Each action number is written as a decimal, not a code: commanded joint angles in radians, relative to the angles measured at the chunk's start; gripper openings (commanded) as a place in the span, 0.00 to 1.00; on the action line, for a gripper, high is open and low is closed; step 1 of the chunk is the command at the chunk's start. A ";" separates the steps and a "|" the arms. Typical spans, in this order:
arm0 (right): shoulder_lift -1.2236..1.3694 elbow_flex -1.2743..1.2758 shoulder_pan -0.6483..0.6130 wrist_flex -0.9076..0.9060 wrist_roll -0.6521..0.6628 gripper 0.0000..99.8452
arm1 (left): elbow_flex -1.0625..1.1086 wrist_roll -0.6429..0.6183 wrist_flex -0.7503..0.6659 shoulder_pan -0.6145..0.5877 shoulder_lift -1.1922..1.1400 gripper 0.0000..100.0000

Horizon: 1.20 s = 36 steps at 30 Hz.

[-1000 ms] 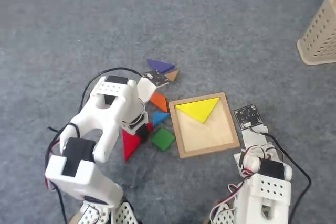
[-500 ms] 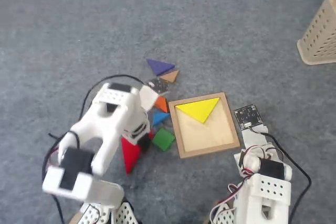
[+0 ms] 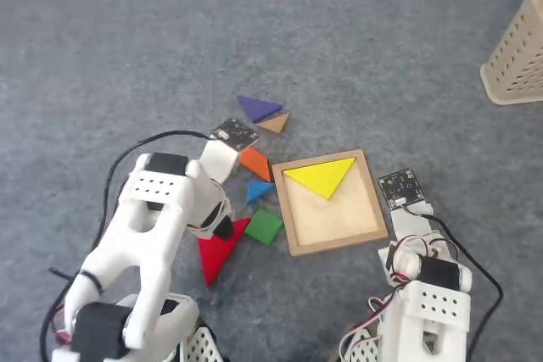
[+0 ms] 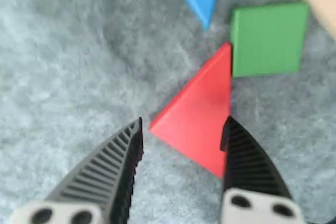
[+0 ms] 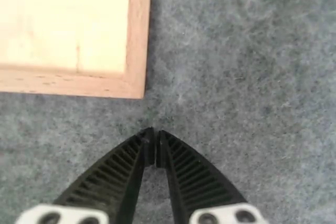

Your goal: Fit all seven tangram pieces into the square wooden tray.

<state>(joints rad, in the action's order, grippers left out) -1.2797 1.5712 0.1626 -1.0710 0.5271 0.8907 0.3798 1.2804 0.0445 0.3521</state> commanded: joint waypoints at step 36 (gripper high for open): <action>-0.019 -0.006 -0.008 0.019 0.014 0.01 | -0.019 0.094 0.011 0.078 -0.164 0.06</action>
<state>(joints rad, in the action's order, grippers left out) -1.2797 1.5712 0.1626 -1.0710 0.5271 0.9106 0.4657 1.2283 0.1212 0.1143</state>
